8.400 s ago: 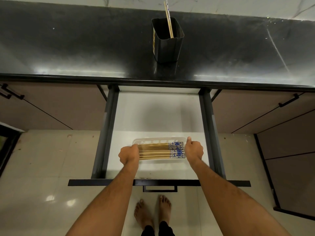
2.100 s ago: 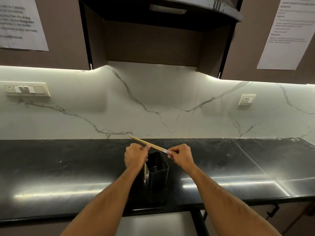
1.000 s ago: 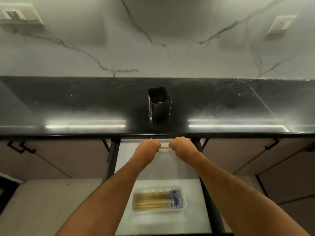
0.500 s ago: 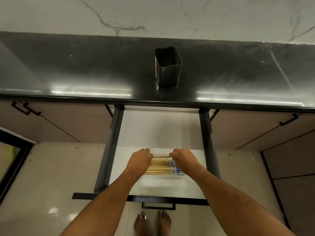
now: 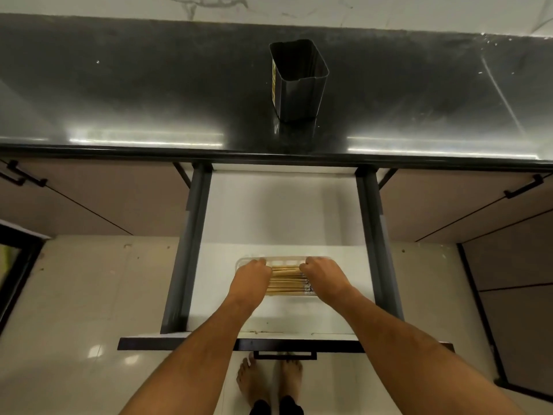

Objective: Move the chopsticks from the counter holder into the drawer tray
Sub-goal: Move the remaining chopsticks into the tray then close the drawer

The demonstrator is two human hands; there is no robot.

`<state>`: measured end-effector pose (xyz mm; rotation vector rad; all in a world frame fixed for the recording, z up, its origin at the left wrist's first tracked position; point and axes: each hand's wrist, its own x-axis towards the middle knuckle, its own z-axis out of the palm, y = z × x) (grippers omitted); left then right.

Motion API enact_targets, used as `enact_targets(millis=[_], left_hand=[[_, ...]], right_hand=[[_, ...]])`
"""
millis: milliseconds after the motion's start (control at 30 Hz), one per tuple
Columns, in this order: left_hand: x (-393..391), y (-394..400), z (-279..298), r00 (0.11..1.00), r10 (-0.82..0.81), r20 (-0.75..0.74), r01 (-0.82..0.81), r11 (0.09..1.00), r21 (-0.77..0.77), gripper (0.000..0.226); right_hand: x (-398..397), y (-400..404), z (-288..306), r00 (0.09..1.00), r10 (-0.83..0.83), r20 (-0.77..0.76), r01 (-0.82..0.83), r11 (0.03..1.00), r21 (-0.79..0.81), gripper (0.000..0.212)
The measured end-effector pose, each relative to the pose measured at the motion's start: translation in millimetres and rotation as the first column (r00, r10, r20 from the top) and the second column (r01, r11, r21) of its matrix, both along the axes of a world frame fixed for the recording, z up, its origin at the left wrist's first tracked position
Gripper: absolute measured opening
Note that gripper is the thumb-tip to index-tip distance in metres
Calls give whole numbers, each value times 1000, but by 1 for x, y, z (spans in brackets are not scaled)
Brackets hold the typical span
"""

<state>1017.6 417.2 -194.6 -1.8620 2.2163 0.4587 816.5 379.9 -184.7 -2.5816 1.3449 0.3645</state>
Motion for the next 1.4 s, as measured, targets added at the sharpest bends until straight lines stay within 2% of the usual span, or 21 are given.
enact_targets(millis=[267,533,633,700,767,833,867,933,967,1000,1033,1100,1167,1400], left_hand=[[1,2,-14,998,21,-64,-23,1000,-22,47],[1,4,-19,994,76,-82,-75,997,10,42],[1,7,-18,986,95,-140,-98,995,-17,41],[4,9,-14,977,101,-189,-119,989,-89,39],[7,11,-8,943,116,-312,-192,955,-224,30],[10,14,-4,842,164,-514,-384,852,-356,20],[10,14,-2,762,231,-605,-519,777,-357,20],[11,13,1,524,433,-733,-777,595,-204,23],[11,12,1,381,532,-756,-865,493,-90,26],[12,10,0,253,617,-745,-914,405,25,29],[13,9,-2,157,687,-710,-932,340,123,32],[14,8,-7,39,766,-642,-920,278,276,33],[11,9,-9,-17,801,-598,-889,262,377,38],[8,9,-10,10,834,-552,-879,270,392,41]], right_hand=[[-3,6,-15,999,-33,32,34,999,-27,25],[-7,4,-20,1000,-26,13,26,999,-45,26],[-9,5,-19,994,-77,83,78,997,-17,22],[-12,7,-17,966,-141,219,157,986,-59,12],[-18,9,-16,864,-201,462,298,943,-148,2],[-23,12,-12,665,-339,665,534,838,-107,9],[-25,13,-10,535,-442,720,661,750,-31,12],[-27,12,-9,242,-654,717,837,515,187,24],[-27,12,-11,106,-741,663,861,402,312,33],[-27,12,-13,-1,-803,596,853,310,420,42],[-28,14,-16,-69,-842,535,830,249,499,48],[-27,18,-20,-113,-881,460,785,205,585,53],[-23,22,-21,-122,-889,441,765,199,613,55],[-9,23,-20,-114,-904,411,780,174,601,54]])
